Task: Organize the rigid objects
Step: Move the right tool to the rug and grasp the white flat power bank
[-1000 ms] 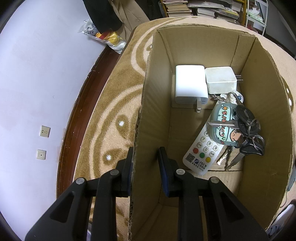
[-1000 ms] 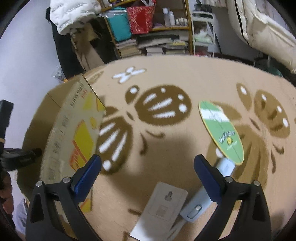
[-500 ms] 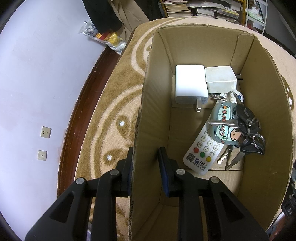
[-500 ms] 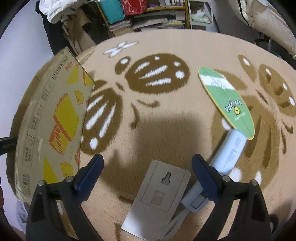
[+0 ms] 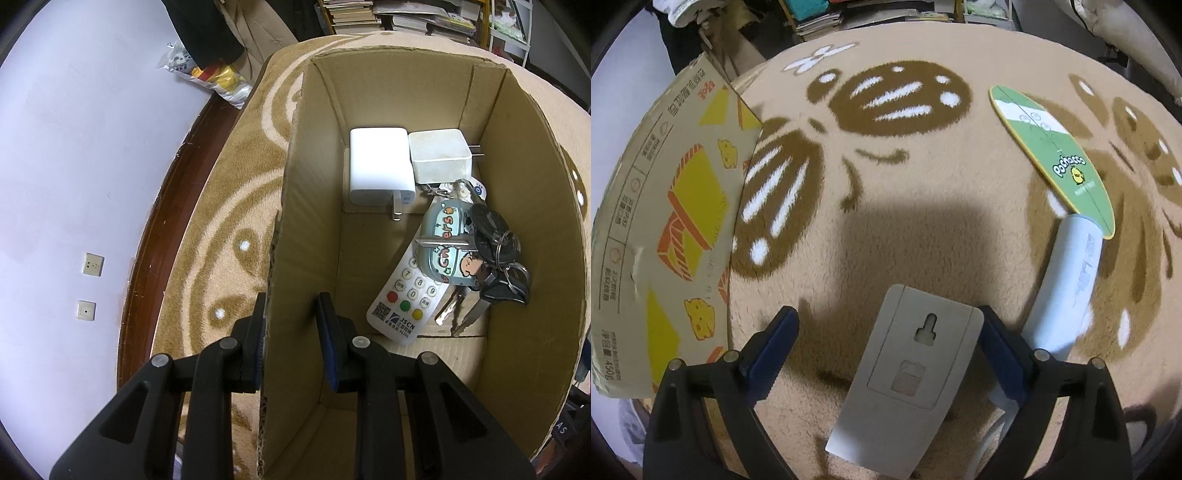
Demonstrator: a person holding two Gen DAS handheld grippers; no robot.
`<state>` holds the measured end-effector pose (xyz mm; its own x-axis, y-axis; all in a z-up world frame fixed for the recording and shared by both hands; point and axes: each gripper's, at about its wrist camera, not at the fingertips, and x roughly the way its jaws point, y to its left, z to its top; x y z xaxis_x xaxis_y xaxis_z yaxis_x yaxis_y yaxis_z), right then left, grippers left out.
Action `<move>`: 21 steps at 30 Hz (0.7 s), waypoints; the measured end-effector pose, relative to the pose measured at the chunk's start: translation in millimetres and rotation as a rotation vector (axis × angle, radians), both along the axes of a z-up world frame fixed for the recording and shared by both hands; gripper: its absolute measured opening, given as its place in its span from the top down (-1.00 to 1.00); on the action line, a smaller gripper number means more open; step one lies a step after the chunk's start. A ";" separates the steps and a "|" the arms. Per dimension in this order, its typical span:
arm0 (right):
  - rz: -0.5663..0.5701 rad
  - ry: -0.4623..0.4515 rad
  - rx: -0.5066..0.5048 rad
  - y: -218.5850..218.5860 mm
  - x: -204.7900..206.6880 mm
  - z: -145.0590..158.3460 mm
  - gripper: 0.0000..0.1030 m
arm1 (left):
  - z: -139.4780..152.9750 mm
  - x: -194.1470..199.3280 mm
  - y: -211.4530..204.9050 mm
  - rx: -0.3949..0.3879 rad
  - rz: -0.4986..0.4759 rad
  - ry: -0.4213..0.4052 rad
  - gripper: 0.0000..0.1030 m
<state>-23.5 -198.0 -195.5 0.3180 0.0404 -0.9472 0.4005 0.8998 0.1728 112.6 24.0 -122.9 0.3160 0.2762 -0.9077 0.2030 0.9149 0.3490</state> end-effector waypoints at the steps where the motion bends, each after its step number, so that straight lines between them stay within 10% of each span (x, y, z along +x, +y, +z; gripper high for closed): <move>1: -0.005 -0.001 -0.005 0.8 -0.8 0.5 -0.88 | 0.4 -0.1 -0.2 0.001 0.000 0.000 0.52; 14: -0.101 -0.018 -0.027 -15.1 -12.6 7.5 -0.07 | 0.2 -0.6 -2.3 0.010 -0.003 -0.002 0.52; 21: -0.084 -0.066 -0.038 -18.3 -10.2 12.2 -0.06 | 0.0 -0.7 -2.5 0.012 -0.004 -0.002 0.52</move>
